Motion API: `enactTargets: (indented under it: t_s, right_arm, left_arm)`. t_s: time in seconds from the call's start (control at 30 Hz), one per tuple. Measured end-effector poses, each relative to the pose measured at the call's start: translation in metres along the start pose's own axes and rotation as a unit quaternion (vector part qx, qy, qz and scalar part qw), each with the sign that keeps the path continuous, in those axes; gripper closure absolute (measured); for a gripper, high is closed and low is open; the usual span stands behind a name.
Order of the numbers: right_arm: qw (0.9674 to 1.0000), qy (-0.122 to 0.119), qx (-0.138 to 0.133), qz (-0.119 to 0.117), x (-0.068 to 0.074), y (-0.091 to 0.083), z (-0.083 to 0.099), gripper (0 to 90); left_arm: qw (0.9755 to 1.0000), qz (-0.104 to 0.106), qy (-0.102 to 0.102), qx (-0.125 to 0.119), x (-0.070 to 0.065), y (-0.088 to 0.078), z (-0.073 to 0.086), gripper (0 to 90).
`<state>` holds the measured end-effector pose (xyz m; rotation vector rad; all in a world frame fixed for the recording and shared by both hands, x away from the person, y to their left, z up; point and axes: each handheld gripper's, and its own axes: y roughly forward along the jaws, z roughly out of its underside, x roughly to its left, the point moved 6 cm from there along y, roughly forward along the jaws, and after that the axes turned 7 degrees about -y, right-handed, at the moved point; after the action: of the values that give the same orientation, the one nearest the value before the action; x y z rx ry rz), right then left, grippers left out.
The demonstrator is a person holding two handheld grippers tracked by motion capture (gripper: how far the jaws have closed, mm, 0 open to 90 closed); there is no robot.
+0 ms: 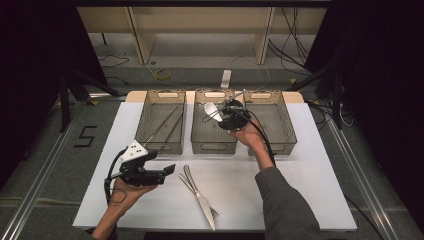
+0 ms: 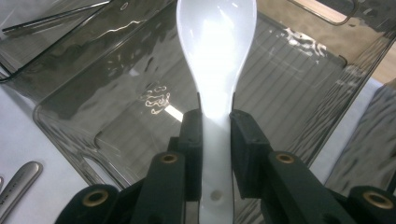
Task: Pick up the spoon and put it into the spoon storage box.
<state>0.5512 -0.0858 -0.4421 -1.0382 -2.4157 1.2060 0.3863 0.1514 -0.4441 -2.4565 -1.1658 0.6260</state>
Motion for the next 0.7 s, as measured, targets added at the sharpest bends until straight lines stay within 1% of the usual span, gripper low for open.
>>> enactTargets:
  t_s: [0.07, 0.23, 0.5, 0.57, 0.6, 0.63, 0.7]
  right_arm:
    - [1.0, 0.004, 0.002, -0.001, 0.0, 0.001, 0.001, 76.2]
    - [1.0, -0.001, 0.005, -0.004, 0.004, 0.005, 0.001, 76.1]
    - [0.9999, 0.003, 0.012, -0.009, 0.008, 0.012, 0.003, 75.4]
    - [0.9997, 0.005, 0.017, -0.018, 0.01, 0.014, 0.004, 72.6]
    - [0.9995, 0.005, 0.019, -0.026, 0.012, 0.015, 0.004, 68.0]
    - [0.9993, 0.002, 0.022, -0.03, 0.012, 0.015, 0.004, 65.5]
    - [0.9992, 0.002, 0.021, -0.033, 0.014, 0.014, 0.003, 61.8]
  left_arm:
    - [1.0, 0.0, 0.0, 0.0, 0.0, 0.0, 0.0, 16.9]
    - [1.0, 0.0, 0.0, 0.0, 0.0, 0.0, 0.0, 16.9]
    - [1.0, 0.0, 0.001, -0.001, 0.0, 0.0, 0.0, 16.8]
    - [1.0, 0.001, 0.0, -0.001, 0.0, 0.0, 0.0, 16.8]
    - [1.0, 0.002, -0.001, -0.001, 0.0, 0.0, 0.0, 16.8]
    - [1.0, 0.003, -0.002, -0.002, -0.001, 0.0, 0.0, 16.9]
    - [1.0, 0.003, -0.001, -0.002, -0.001, 0.0, 0.0, 16.8]
